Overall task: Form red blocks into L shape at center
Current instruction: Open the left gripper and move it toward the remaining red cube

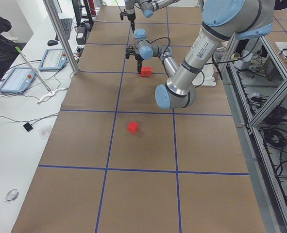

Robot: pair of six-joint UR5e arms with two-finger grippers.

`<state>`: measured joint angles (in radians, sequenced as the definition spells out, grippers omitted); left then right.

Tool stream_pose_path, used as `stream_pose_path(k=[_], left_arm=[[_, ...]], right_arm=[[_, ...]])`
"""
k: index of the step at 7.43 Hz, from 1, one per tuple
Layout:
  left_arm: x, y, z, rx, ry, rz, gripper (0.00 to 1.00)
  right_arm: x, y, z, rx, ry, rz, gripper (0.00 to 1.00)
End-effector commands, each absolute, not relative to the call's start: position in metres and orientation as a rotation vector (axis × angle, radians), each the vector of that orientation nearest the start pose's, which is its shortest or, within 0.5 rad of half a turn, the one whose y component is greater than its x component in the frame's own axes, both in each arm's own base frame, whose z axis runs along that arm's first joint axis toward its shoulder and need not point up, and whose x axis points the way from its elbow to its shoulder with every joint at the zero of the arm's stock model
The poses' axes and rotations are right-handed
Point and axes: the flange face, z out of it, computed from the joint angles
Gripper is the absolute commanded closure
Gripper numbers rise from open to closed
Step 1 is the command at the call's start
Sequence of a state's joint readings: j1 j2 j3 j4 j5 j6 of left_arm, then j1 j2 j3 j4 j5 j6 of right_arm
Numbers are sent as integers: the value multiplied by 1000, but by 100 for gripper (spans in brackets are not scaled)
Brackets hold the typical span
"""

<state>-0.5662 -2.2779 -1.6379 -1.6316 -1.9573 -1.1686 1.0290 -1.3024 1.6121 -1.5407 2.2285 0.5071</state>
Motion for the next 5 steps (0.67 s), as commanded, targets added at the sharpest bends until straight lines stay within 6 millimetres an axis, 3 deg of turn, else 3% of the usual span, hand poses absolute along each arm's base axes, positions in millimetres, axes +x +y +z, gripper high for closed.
stream_pose_path(k=[1,3,5], left_arm=[[451,-422,271,117,884,76,1],[389,-428,323,185,835,167,1],[328,-433,396,231,850,237,1]], right_arm=[[-251,-557,496,-39,-727,-146,0],[-252,-558,495,-35,-727,-147,0],[-252,-558,491,-30,-732,-150,0]])
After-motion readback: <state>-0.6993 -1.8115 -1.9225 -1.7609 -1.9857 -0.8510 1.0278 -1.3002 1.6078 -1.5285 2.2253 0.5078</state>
